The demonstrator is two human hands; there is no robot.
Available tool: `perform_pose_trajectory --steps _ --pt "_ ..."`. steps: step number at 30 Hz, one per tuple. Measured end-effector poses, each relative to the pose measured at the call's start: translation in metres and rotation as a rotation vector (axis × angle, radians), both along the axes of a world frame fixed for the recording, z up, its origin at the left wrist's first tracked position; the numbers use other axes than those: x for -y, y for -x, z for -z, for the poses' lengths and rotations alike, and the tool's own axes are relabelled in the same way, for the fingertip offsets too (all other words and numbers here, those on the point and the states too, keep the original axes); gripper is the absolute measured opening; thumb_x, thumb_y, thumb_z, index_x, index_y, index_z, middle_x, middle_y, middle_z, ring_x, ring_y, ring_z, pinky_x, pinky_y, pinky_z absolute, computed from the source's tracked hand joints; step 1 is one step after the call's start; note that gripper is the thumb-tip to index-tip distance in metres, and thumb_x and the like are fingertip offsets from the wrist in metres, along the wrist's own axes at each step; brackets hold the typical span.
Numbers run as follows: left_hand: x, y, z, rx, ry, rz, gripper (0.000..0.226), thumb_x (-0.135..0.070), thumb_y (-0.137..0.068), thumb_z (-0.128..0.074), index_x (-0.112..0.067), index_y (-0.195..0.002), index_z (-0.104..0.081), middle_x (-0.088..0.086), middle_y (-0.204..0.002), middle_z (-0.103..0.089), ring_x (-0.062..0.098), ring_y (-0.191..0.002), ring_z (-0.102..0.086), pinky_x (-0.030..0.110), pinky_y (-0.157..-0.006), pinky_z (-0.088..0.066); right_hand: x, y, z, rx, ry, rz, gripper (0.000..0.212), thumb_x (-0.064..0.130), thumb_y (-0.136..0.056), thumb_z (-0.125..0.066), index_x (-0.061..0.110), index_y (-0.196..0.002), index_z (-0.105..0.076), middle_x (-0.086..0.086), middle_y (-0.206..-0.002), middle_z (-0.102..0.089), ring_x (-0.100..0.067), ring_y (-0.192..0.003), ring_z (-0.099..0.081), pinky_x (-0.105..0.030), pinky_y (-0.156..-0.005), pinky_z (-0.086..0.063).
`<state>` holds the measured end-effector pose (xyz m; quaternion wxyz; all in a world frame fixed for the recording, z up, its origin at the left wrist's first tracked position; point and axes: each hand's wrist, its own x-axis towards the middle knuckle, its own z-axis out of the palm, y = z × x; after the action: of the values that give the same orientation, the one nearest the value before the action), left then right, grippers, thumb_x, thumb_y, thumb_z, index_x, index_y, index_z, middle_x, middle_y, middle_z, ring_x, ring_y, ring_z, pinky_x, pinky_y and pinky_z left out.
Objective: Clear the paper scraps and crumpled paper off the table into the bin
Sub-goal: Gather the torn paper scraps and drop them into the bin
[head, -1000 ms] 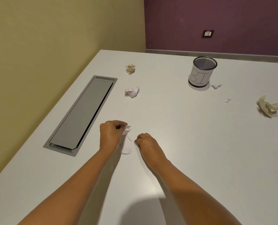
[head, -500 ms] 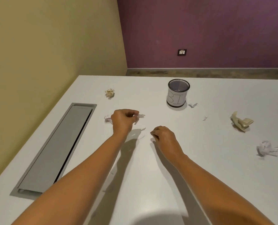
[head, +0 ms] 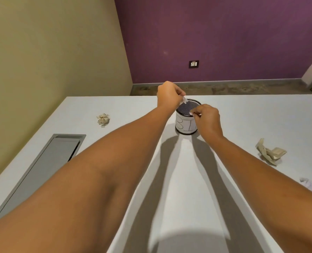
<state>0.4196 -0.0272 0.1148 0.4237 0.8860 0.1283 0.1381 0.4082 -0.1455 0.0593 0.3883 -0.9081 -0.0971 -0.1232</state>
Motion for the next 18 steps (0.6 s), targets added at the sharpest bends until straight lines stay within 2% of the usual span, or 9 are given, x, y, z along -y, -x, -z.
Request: perform_pose_trajectory --steps 4,7,12,15,18 --pt "0.007 -0.022 0.012 -0.075 -0.004 0.016 0.015 -0.005 -0.075 -0.073 0.000 -0.090 -0.073 0.016 -0.098 -0.072 0.025 -0.091 -0.068 0.034 -0.084 -0.056 -0.002 -0.025 -0.004 -0.073 0.030 0.033 0.023 -0.001 -0.089 -0.052 0.002 -0.104 -0.069 -0.017 -0.109 -0.066 -0.031 -0.098 -0.062 -0.037 -0.089 -0.051" --pt "0.006 -0.032 0.021 -0.128 0.063 0.013 0.021 -0.006 -0.076 -0.073 0.003 -0.095 -0.070 0.020 -0.104 -0.070 0.030 -0.097 -0.066 0.041 -0.089 -0.055 -0.003 -0.036 -0.003 -0.106 0.041 0.051 0.029 -0.005 -0.088 -0.050 0.006 -0.110 -0.067 -0.017 -0.111 -0.066 -0.031 -0.098 -0.062 -0.037 -0.090 -0.052" --pt "0.003 -0.036 0.028 -0.124 0.110 0.015 0.023 -0.013 -0.086 -0.063 0.002 -0.103 -0.068 0.021 -0.109 -0.067 0.032 -0.104 -0.062 0.044 -0.092 -0.053 -0.002 -0.035 0.005 -0.017 -0.025 0.037 0.032 -0.006 -0.088 -0.049 0.005 -0.113 -0.065 -0.014 -0.117 -0.064 -0.028 -0.103 -0.061 -0.034 -0.096 -0.049" --pt "0.000 -0.031 0.027 -0.100 0.130 0.015 0.022 -0.011 -0.088 -0.060 0.002 -0.104 -0.067 0.021 -0.109 -0.067 0.032 -0.102 -0.063 0.044 -0.091 -0.053 -0.002 -0.029 0.008 0.030 -0.073 0.060 0.026 -0.003 -0.089 -0.051 0.003 -0.110 -0.066 -0.014 -0.115 -0.064 -0.026 -0.103 -0.060 -0.029 -0.093 -0.047" --pt "-0.004 -0.020 0.026 -0.073 0.150 0.020 0.021 -0.009 -0.088 -0.059 0.003 -0.103 -0.067 0.023 -0.107 -0.068 0.033 -0.098 -0.065 0.044 -0.090 -0.054 -0.004 -0.017 0.008 0.058 -0.088 0.042 0.025 -0.001 -0.090 -0.050 0.003 -0.109 -0.065 -0.014 -0.114 -0.064 -0.026 -0.103 -0.060 -0.031 -0.094 -0.048"
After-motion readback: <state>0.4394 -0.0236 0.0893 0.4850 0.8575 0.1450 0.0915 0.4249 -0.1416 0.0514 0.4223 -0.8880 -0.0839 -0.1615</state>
